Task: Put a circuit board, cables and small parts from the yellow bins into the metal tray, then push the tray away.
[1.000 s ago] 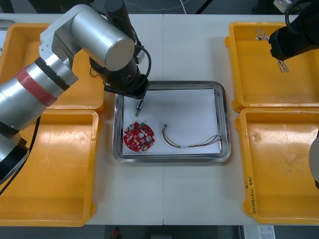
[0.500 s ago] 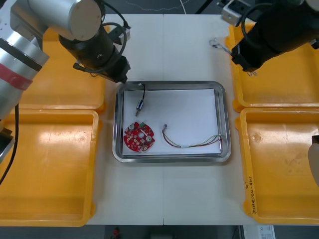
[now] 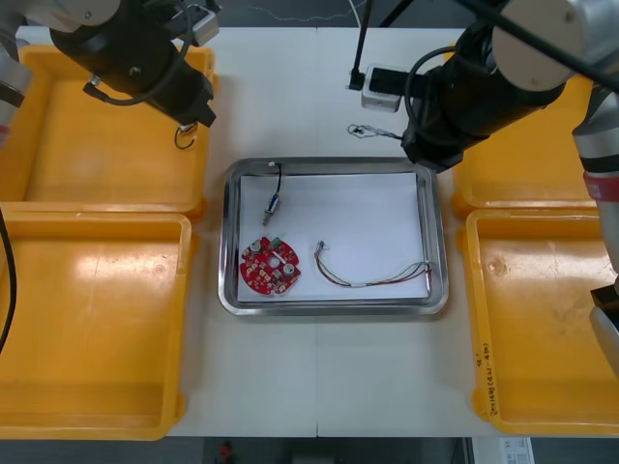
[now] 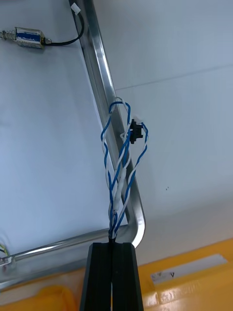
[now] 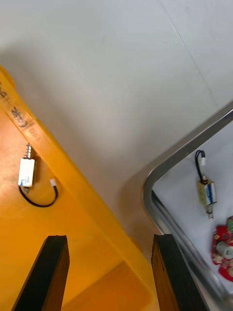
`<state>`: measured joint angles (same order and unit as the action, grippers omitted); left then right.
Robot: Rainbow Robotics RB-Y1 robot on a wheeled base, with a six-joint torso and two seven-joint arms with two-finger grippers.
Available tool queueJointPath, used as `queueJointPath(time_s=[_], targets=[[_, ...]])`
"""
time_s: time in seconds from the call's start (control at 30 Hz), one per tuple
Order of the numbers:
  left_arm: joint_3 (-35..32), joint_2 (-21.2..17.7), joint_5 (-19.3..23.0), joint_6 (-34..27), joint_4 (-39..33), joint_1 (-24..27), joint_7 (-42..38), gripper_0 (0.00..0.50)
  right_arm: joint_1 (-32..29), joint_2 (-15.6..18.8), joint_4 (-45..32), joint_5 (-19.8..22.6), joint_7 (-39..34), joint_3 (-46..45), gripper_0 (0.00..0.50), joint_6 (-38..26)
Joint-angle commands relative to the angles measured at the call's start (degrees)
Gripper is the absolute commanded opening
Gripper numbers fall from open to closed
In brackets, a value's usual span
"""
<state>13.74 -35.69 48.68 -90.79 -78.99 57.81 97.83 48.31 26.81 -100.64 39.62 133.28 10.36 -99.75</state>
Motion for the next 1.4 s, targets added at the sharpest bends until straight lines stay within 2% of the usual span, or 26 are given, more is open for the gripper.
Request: queueJointPath(time_s=[0.03, 0.23, 0.43, 0.7, 0.93, 0.97, 1.0, 1.03, 1.07, 1.1, 1.4], targets=[[-2.66, -3.33, 1.33, 2.98, 1.91, 1.87, 6.32, 0.5, -2.78, 0.26, -2.01, -1.56, 1.72, 5.28, 0.0, 4.82], [-3.89, -3.95, 2.74, 8.17, 6.57, 1.87, 12.12, 0.5, -5.86, -1.5, -1.93, -5.87, 2.25, 9.94, 0.0, 8.87], [-4.6, -3.95, 4.06, 14.5, 12.11, 1.87, 17.57, 0.5, -9.2, -1.85, -1.93, -9.3, 2.33, 14.07, 0.0, 13.26], [-5.21, -4.39, 8.63, 22.05, 19.58, 1.87, 26.0, 0.5, -10.78, -2.82, 1.85, -9.03, 3.04, 15.83, 0.0, 18.27], [-5.83, -4.39, 11.0, 25.22, 23.8, 1.87, 32.16, 0.5, -10.78, -3.08, 2.82, -10.0, 3.48, 16.44, 0.0, 18.89], [-5.74, -4.39, 11.0, 25.39, 24.24, 1.87, 33.04, 0.5, -10.78, -3.08, 2.73, -10.09, 3.56, 16.53, 0.016, 18.89], [-5.74, -4.39, 10.74, 25.57, 24.5, 1.69, 33.39, 0.5, -10.78, -3.08, 2.82, -10.18, 3.56, 16.53, 0.148, 18.89], [-5.83, -4.39, 10.83, 25.75, 24.5, 1.61, 33.56, 0.5, -10.78, -3.08, 2.82, -10.44, 3.56, 16.53, 0.252, 18.89], [-5.83, -4.39, 10.83, 26.1, 24.41, 1.34, 33.65, 0.5, -10.78, -3.08, 2.82, -10.79, 3.56, 16.53, 0.406, 18.89], [-5.74, -4.39, 11.0, 26.36, 24.5, 1.08, 33.83, 0.5, -10.69, -3.08, 2.82, -10.97, 3.48, 16.44, 0.495, 18.97], [-5.56, -4.03, 12.67, 28.65, 24.5, -1.65, 34.18, 0.5, -10.78, -3.08, 2.38, -11.93, 3.56, 16.44, 0.5, 18.8]])
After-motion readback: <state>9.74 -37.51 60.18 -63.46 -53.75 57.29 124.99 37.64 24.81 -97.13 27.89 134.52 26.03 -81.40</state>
